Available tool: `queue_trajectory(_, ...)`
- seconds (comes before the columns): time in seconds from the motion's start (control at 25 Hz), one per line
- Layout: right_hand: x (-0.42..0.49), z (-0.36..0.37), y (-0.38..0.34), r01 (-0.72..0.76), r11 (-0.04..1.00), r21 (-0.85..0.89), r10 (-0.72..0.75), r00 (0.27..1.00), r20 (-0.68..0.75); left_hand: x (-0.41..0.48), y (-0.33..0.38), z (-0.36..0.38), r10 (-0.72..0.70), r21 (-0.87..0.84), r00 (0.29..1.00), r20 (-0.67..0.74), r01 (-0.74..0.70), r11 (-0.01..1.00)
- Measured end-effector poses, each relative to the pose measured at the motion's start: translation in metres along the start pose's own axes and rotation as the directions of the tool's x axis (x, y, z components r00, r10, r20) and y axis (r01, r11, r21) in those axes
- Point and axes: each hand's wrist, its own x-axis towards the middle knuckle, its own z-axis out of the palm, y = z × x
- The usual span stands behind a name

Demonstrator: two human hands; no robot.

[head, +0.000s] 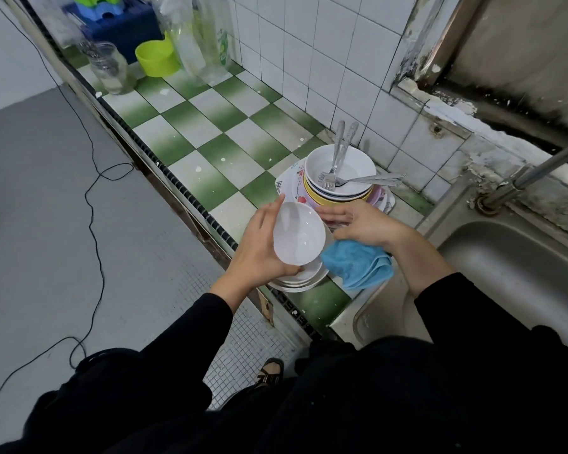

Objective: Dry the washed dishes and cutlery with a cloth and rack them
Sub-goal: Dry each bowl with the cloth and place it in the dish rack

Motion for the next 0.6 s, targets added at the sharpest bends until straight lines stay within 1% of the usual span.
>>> queue_trajectory(0.08, 0.000, -0.004, -0.001, 0.028, 0.999, 0.017, -0.028, 1.000, 0.006, 0.005, 0.002, -0.005, 0.031, 0.001, 1.000, -0.002, -0.031, 1.000)
queue_trajectory(0.16, 0.001, -0.005, -0.001, 0.039, 0.999, 0.014, -0.039, 0.999, 0.003, 0.006, 0.002, -0.007, 0.072, 0.037, 0.997, -0.009, -0.072, 0.997)
queue_trajectory(0.4, -0.001, 0.004, 0.002, 0.045, 0.999, 0.013, -0.045, 0.999, 0.006, 0.001, -0.003, -0.005, 0.129, 0.120, 0.987, -0.092, -0.118, 0.986)
queue_trajectory(0.6, -0.006, 0.009, 0.003, 0.098, 0.995, 0.006, -0.098, 0.995, 0.022, -0.002, 0.001, -0.007, 0.196, 0.218, 0.975, -0.109, -0.169, 0.961)
